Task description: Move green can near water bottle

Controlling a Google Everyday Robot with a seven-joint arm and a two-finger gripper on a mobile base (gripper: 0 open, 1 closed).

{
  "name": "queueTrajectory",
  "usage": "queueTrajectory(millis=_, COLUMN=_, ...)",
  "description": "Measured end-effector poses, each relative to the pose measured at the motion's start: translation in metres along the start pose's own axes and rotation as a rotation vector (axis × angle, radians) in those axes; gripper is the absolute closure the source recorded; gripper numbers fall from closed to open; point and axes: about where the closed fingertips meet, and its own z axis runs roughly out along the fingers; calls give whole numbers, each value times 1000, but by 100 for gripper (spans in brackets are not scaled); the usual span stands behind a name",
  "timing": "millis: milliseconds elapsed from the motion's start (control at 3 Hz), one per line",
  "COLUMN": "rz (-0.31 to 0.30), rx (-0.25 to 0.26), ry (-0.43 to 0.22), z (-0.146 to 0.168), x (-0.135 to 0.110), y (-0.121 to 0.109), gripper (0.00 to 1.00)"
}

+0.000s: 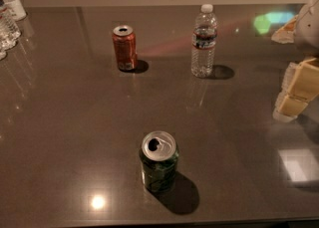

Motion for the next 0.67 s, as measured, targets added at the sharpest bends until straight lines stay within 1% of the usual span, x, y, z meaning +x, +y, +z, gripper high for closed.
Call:
queueTrajectory(millis=333, rz=0, rx=0, ry=0, z=0, x=0, y=0, gripper=0)
queueTrajectory(millis=667, rz=-17, rx=-3, ry=-56, z=3, x=-15, y=2, gripper=0)
